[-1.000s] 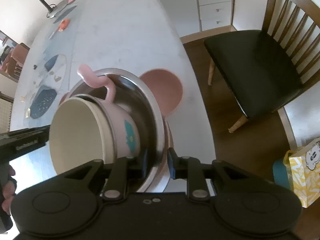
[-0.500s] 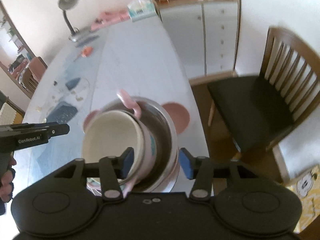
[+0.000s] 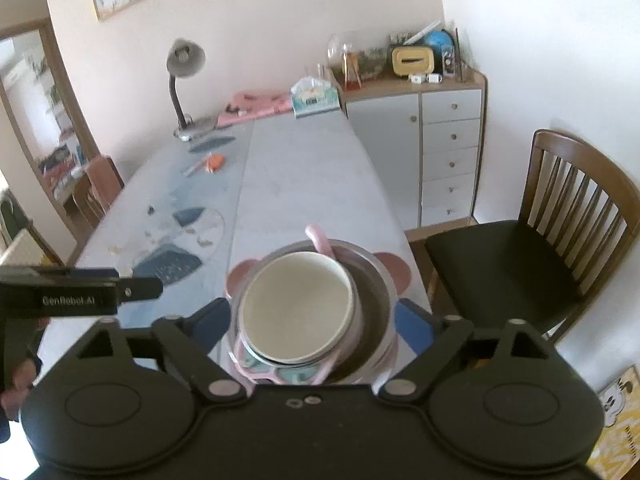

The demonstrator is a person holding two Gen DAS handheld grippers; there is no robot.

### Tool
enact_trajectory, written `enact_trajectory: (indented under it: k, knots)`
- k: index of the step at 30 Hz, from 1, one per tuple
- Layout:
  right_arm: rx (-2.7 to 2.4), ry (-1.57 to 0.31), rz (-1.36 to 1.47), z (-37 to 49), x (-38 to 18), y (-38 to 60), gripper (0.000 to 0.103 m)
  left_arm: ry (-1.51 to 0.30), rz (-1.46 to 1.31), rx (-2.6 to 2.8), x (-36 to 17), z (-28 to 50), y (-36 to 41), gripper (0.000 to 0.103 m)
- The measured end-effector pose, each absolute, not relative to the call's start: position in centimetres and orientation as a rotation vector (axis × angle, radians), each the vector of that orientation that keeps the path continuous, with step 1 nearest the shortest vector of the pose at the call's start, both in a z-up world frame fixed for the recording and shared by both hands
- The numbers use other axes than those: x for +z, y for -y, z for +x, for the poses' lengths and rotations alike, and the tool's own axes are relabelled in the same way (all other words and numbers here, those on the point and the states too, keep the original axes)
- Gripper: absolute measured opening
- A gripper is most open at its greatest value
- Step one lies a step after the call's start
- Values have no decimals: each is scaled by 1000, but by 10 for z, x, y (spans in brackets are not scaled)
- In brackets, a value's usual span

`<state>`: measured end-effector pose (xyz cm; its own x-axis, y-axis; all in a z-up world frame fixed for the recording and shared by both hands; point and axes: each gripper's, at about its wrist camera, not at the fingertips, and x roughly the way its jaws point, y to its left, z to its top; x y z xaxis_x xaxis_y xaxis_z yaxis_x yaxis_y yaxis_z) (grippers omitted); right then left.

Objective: Organize plates and bowls
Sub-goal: 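Lower the nested stack onto the pink plate and open both grippers, then raise both open grippers away from the stacked dishes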

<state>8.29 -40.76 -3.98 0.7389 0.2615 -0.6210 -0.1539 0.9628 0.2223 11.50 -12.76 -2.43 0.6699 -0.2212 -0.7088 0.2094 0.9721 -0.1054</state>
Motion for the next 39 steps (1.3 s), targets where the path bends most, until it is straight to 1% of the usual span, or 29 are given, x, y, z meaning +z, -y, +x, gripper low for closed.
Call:
enact_trajectory:
  k: [2, 3, 6, 8, 9, 10, 11, 12, 18, 32, 39]
  knots:
    - [226, -677, 184, 71, -38, 405, 100, -788, -2, -250, -23, 104, 127, 78]
    - [219, -664, 191, 66, -38, 403, 102, -782, 8, -253, -23, 98, 126, 80]
    - [201, -632, 200, 51, -37, 397, 103, -764, 21, -261, -22, 83, 125, 81]
    - [185, -627, 199, 44, -37, 395, 103, -765, 27, -256, -21, 76, 125, 85]
    - [178, -626, 203, 40, -38, 394, 103, -769, 28, -258, -21, 73, 125, 91]
    - [174, -621, 212, 37, -38, 393, 103, -769, 26, -265, -20, 70, 125, 99]
    - [170, -617, 216, 34, -38, 392, 103, -757, 17, -267, -19, 68, 124, 102]
    - [164, -613, 214, 31, -38, 391, 103, -742, 1, -269, -18, 65, 121, 103]
    - [168, -570, 189, 18, -31, 383, 103, -680, -34, -266, -9, 52, 114, 103]
    - [148, -564, 185, 9, -24, 378, 103, -647, -52, -257, 2, 39, 113, 103]
    - [151, -559, 179, 8, -21, 377, 103, -658, -53, -275, 2, 40, 116, 103]
